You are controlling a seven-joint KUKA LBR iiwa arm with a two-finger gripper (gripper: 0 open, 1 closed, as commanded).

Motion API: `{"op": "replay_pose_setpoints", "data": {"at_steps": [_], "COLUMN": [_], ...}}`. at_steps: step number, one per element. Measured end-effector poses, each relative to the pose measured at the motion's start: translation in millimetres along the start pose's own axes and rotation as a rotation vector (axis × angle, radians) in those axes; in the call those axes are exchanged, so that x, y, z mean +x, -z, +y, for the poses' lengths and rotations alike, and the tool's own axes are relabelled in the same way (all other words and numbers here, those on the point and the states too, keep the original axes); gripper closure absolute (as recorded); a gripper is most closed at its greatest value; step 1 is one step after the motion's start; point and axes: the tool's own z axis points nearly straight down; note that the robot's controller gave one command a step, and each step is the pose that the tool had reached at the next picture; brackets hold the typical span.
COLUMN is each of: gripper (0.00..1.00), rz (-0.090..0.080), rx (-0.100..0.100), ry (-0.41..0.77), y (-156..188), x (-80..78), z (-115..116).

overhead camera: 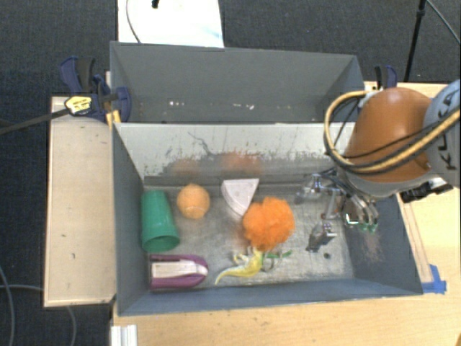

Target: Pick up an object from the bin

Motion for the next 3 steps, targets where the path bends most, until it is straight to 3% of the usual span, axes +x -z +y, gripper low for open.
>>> {"op": "replay_pose_setpoints", "data": {"at_steps": [1,2,3], "gripper": [0.00,0.00,0.00], "rz": [-0.008,-0.015,-0.015], "rx": [0.000,0.002,-0.006], "ry": [0.001,0.007,0.084], "y": [4,-20,-70], "x": [-1.8,-43.0,-62.8], "z": [0,39,64]}}
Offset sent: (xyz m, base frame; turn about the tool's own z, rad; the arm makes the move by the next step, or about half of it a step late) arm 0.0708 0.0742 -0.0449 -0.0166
